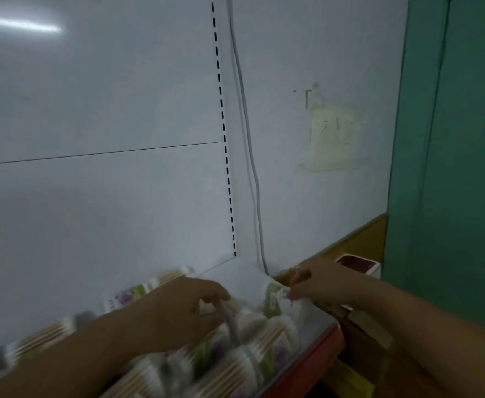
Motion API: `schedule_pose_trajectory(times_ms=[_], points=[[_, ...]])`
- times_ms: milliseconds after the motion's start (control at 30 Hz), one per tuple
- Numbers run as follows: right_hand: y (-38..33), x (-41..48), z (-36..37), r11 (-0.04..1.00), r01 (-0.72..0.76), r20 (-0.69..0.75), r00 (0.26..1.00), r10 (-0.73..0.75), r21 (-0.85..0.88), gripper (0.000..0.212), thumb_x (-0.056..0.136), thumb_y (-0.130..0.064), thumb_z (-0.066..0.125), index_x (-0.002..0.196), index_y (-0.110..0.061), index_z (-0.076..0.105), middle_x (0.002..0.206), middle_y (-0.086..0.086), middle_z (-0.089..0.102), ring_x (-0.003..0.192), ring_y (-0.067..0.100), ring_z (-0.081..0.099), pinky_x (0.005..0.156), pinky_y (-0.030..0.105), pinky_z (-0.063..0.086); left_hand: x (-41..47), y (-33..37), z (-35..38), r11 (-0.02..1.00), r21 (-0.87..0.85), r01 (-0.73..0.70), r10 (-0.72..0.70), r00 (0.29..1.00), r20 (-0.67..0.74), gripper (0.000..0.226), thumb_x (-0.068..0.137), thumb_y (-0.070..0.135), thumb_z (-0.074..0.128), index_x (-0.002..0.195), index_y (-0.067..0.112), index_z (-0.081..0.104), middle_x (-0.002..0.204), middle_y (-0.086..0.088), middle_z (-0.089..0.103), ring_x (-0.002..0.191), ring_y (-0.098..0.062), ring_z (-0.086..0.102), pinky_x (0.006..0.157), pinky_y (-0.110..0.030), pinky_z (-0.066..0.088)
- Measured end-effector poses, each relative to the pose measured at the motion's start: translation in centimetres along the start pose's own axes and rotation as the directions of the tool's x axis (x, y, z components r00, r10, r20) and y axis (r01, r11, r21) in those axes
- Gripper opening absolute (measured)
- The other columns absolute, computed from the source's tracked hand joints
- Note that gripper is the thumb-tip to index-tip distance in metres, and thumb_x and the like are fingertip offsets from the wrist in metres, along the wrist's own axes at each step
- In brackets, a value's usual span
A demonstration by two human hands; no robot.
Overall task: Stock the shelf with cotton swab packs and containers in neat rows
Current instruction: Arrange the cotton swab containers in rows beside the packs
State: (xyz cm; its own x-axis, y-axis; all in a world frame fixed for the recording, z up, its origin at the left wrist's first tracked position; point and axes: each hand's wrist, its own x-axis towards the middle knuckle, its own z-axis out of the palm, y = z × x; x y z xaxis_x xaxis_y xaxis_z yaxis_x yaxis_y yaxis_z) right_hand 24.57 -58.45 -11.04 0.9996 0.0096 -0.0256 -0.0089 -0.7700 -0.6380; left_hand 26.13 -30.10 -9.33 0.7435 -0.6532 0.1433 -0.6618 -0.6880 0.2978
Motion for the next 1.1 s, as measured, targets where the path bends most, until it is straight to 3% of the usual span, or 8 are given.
schedule_pose_trajectory(times_ms=[133,267,433,533,600,700,867,1100], points=[[-0.6,1.2,-1.8,0.978,0.159,-0.107,0.984,-0.145,0.136,0.016,0.076,-0.021,0.078,0.091,-0.017,0.073,0.089,-0.003,0.071,0.085,0.011,0.067,0.069,0.018,0.052,1.4,0.6,-0.5,0.961,-0.264,0.078,-0.115,0.985,-0.130,0.047,0.083,0.035,0.072,0.117,0.051,0.044,0.128,0.028,0.042,0.115,0.010,0.046,0.093,-0.010,0.041],[-4.5,1.6,-2.8,0.880,0.428,0.013,0.898,-0.440,0.205,0.026,0.073,-0.017,0.079,0.096,-0.029,0.072,0.097,-0.009,0.071,0.086,0.007,0.068,0.074,0.018,0.055,1.9,2.5,-2.7,0.795,-0.542,0.273,-0.258,0.960,0.106,0.087,0.066,0.061,0.076,0.139,0.054,0.029,0.133,0.025,0.037,0.125,0.003,0.040,0.097,-0.023,0.040],[-8.8,2.0,0.5,0.693,0.707,0.004,0.700,-0.714,0.140,0.022,0.077,-0.034,0.073,0.098,-0.037,0.067,0.098,-0.019,0.068,0.095,-0.004,0.060,0.079,0.018,0.050,0.1,2.8,-3.3,0.688,-0.628,0.365,-0.298,0.930,0.215,0.045,0.072,0.035,0.073,0.116,0.024,0.066,0.111,-0.003,0.071,0.105,-0.024,0.065,0.091,-0.038,0.052],[-7.8,3.0,1.6,0.827,0.558,-0.048,0.830,-0.556,0.066,0.039,0.080,-0.060,0.061,0.109,-0.034,0.057,0.102,-0.019,0.061,0.094,-0.003,0.056,0.081,0.021,0.046,-2.0,1.9,-2.5,0.587,-0.731,0.348,-0.417,0.904,0.095,0.050,0.062,0.032,0.088,0.107,0.017,0.071,0.098,-0.007,0.074,0.082,-0.018,0.070,0.064,-0.025,0.053],[-6.6,3.5,2.2,0.925,0.354,0.211,0.923,-0.322,-0.136,0.078,0.067,-0.082,0.048,0.125,-0.030,0.051,0.118,-0.012,0.057,0.097,0.002,0.053,0.087,0.025,0.045,-3.0,1.5,-1.9,0.491,-0.823,0.287,-0.505,0.863,0.000,0.059,0.050,0.038,0.085,0.104,0.017,0.071,0.091,-0.007,0.074,0.072,-0.016,0.069,0.058,-0.024,0.052],[-5.5,3.7,3.4,0.935,0.260,0.472,0.873,-0.121,-0.242,0.089,0.065,-0.084,0.052,0.136,-0.030,0.043,0.125,-0.012,0.050,0.097,0.004,0.048,0.082,0.022,0.042,-3.6,1.2,-1.7,0.383,-0.908,0.169,-0.567,0.819,-0.087,0.065,0.048,0.038,0.080,0.107,0.016,0.065,0.090,-0.007,0.074,0.071,-0.021,0.070,0.058,-0.029,0.055],[-4.7,4.9,3.9,0.966,0.038,0.350,0.928,-0.129,0.257,0.018,0.088,-0.034,0.061,0.095,-0.018,0.061,0.091,0.001,0.059,0.069,0.011,0.056,0.054,0.020,0.046,-4.1,1.1,-2.4,0.303,-0.951,0.069,-0.582,0.803,-0.127,0.075,0.046,0.029,0.084,0.114,0.009,0.060,0.096,-0.015,0.073,0.082,-0.031,0.072,0.061,-0.032,0.057],[-5.6,5.3,2.2,0.745,-0.084,0.249,0.962,-0.114,0.662,0.019,0.088,-0.027,0.055,0.089,-0.013,0.069,0.076,0.005,0.070,0.072,0.018,0.062,0.057,0.026,0.049,-4.1,1.1,-3.3,0.236,-0.972,-0.015,-0.477,0.870,-0.129,0.058,0.052,0.035,0.091,0.099,0.007,0.072,0.092,-0.014,0.073,0.079,-0.022,0.071,0.060,-0.028,0.056]])
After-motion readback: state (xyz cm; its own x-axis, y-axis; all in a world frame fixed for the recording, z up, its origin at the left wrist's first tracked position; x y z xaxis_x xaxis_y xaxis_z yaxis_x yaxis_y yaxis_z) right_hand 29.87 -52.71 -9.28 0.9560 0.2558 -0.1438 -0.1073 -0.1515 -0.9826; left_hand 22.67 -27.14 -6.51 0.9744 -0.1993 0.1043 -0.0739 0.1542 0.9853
